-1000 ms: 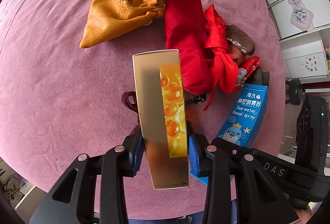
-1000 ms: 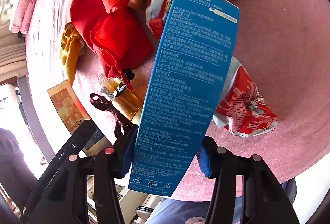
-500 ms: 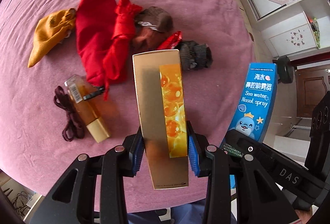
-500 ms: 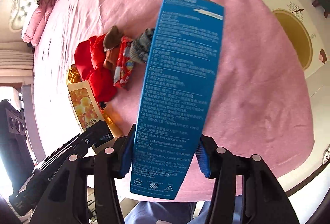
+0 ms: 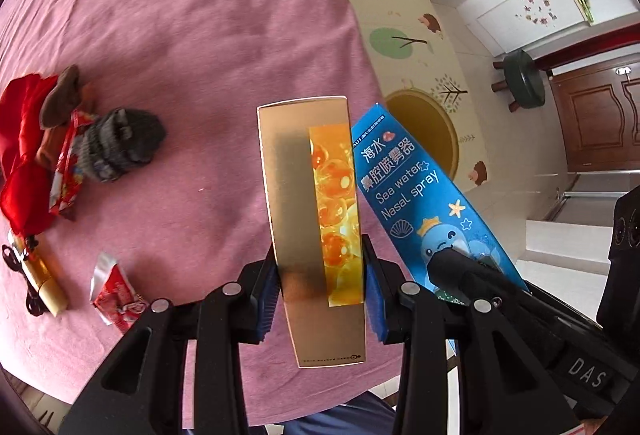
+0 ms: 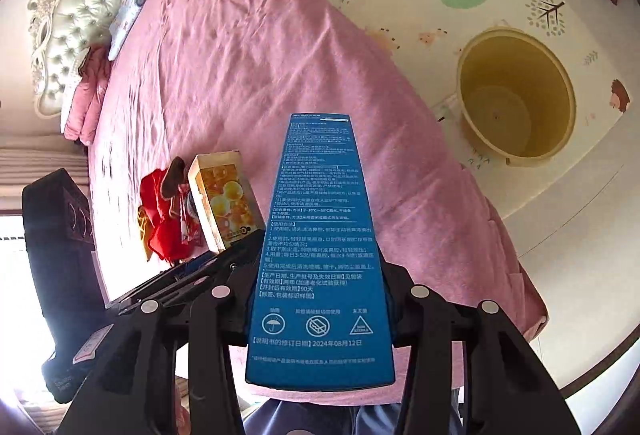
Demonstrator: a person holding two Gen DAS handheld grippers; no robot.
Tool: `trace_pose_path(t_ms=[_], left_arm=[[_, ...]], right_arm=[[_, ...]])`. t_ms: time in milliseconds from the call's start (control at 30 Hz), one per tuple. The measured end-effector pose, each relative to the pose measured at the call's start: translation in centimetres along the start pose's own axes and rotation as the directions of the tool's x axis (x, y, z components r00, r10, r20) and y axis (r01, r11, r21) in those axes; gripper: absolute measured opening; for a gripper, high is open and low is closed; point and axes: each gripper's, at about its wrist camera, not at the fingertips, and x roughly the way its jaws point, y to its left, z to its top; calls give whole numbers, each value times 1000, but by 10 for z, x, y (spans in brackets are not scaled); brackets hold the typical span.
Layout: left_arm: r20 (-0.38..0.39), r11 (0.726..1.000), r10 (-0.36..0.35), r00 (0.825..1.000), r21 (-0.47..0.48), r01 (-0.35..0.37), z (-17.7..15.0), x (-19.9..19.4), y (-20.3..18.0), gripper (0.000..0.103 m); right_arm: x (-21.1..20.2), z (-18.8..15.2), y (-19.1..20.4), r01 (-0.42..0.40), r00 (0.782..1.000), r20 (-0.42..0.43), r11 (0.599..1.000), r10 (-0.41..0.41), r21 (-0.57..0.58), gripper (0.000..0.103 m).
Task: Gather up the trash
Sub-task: 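Lift both boxes and carry them over the yellow bin, then open both tools to drop the boxes into the yellow bin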
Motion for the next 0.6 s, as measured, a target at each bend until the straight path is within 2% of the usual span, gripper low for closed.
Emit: trace_pose_path(t_ms=[200,433,600], left_arm=[[-33,995,-6,999,97,9,21,23,-66,37],[-73,982,-35,997,181,47,63,65,-141,37],[-111,965,-84,990,239,109,95,95,-188,39]], right_arm=[[-25,37,-67,8,998,61,994,-14,107,44],[-45,86,-144,23,990,128,972,-54,233,44],[-59,123,-187,44,982,166,960,-93,278,45]])
